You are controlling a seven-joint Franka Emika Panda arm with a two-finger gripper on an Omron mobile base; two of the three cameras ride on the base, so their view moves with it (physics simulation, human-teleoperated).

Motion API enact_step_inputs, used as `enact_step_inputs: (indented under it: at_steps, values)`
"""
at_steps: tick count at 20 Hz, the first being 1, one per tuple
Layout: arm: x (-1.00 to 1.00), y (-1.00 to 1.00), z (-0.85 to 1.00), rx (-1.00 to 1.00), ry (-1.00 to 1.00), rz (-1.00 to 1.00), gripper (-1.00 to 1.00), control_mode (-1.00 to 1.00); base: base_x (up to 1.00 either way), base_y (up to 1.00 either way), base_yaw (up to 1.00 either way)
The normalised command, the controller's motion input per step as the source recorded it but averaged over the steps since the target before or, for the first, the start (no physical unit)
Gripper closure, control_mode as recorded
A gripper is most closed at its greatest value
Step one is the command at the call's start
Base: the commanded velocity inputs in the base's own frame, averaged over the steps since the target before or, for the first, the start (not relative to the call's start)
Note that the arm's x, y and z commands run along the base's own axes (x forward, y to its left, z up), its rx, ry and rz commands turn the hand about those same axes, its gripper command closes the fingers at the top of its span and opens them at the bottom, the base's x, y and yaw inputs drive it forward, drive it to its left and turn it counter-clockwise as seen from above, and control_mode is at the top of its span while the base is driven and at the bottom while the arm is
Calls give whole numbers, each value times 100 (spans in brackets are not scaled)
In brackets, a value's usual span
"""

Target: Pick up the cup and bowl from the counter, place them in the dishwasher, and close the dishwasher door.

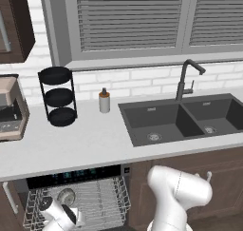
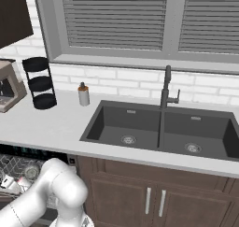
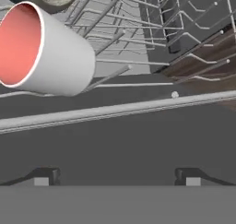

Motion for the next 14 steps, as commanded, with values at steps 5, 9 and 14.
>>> enact_step_inputs:
  at_steps: [5, 9, 14]
  values:
    - [60, 0, -71, -1, -1, -14, -100, -100, 0, 0, 0]
    - [92, 0, -53, 0, -14, -9, -100, -100, 0, 0, 0]
    - [100, 0, -3, 0, -12, -5, -100, -100, 0, 0, 0]
